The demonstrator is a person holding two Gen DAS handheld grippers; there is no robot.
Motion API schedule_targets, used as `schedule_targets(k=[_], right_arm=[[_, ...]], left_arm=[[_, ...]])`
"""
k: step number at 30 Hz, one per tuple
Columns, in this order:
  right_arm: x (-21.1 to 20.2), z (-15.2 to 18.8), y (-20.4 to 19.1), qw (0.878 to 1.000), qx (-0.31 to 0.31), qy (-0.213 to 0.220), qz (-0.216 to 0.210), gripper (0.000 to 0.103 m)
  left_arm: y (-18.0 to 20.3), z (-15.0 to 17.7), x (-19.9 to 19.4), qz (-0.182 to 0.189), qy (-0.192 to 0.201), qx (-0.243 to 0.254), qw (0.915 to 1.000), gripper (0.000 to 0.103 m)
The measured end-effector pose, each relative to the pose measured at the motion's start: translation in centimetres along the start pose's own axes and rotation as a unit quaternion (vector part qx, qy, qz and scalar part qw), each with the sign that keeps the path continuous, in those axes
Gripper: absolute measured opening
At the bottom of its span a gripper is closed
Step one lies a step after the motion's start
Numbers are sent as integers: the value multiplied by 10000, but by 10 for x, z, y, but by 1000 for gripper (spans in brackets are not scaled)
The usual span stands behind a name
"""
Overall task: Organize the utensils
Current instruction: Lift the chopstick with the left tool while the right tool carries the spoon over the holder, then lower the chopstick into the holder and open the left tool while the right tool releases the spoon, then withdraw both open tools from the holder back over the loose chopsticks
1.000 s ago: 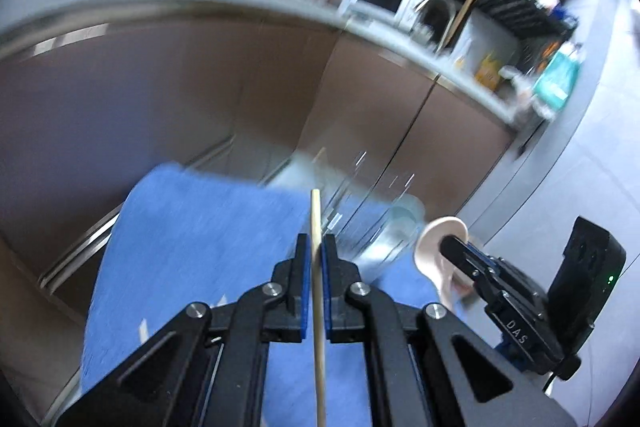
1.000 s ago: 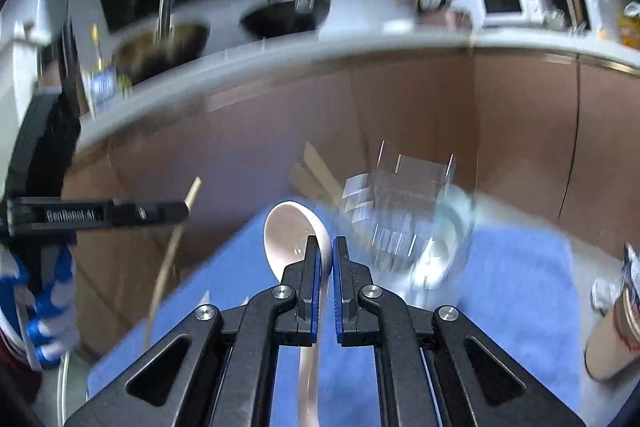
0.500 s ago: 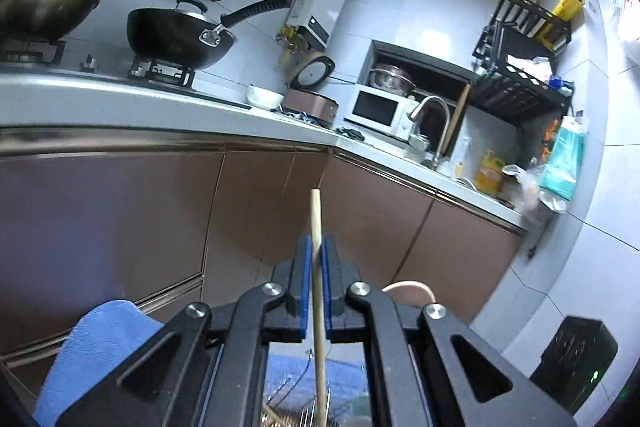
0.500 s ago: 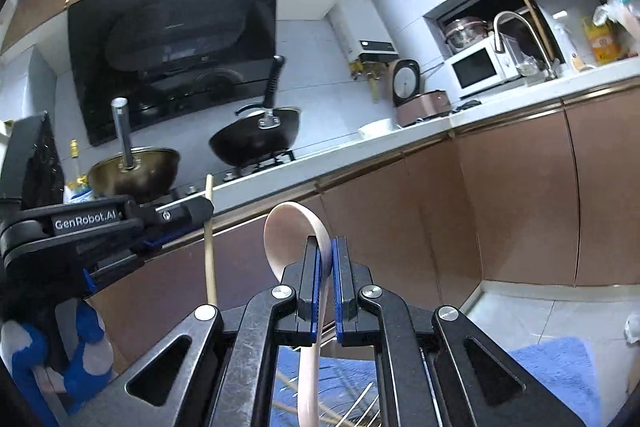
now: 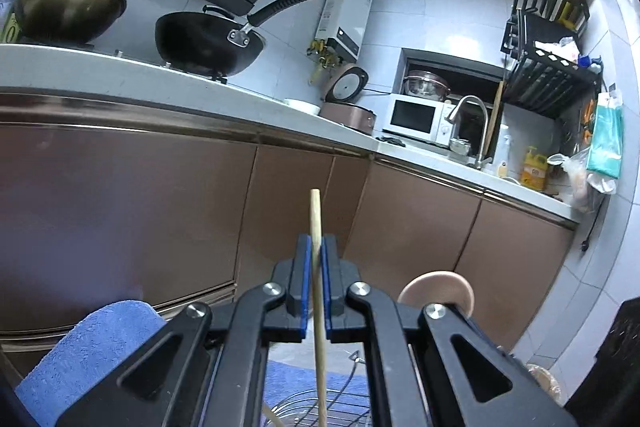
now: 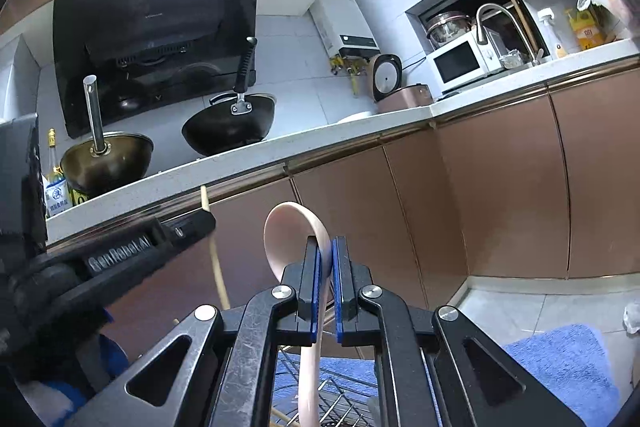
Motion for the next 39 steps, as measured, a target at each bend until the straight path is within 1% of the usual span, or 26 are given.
schedule_targets(k=[5, 8, 11, 14, 16, 18, 20, 21, 22, 23, 25, 33, 36, 39], right_arm=[[5, 11, 5, 9999, -24, -99, 90, 6], [2, 21, 10, 9997, -71, -173, 160, 7], [-5, 28, 14, 9995, -76, -236, 220, 12], [-13, 35, 14, 9990, -140, -322, 265, 12], [-18, 38, 13, 9987, -172, -364, 301, 12], [-23, 42, 14, 9984, -159, -436, 325, 14], [-29, 45, 13, 9982, -182, -456, 343, 17], [-33, 45, 12, 9982, -196, -433, 377, 20], [-37, 43, 12, 9982, -192, -396, 405, 31], [-41, 42, 12, 9982, -170, -361, 437, 38], [-49, 39, 14, 9982, -113, -320, 493, 38], [-88, 30, 8, 9971, -93, -337, 678, 38], [-103, 30, 2, 9961, -119, -430, 763, 39], [-120, 37, -5, 9951, -157, -592, 775, 40]], left_arm=[[-2, 13, -1, -184, 58, 35, 9998, 4], [-4, 22, -5, -371, 155, 136, 9991, 5], [-3, 33, -4, -387, 95, 135, 9991, 5], [-4, 41, -10, -471, 124, 172, 9987, 6], [-2, 44, -12, -406, 31, 217, 9989, 6], [0, 45, -17, -402, 30, 301, 9987, 6], [2, 45, -23, -387, 12, 377, 9985, 6], [3, 45, -26, -370, -4, 397, 9985, 7], [4, 44, -28, -362, -14, 408, 9985, 8], [4, 43, -32, -361, -18, 418, 9985, 9], [3, 41, -41, -354, -18, 428, 9985, 14], [2, 26, -86, -372, -108, 600, 9974, 24], [0, 23, -111, -399, -210, 683, 9966, 34], [-2, 21, -133, -469, -275, 773, 9955, 34]])
Point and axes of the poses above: each gripper's, at about its wrist camera, not at the fingertips, and x roughly the way its jaws point, y to its right, z to its underside, the point moved 10 cm from there along x, roughly the way its jaws point, and after that the axes turned 14 degrees about x, right-handed, at the moved point
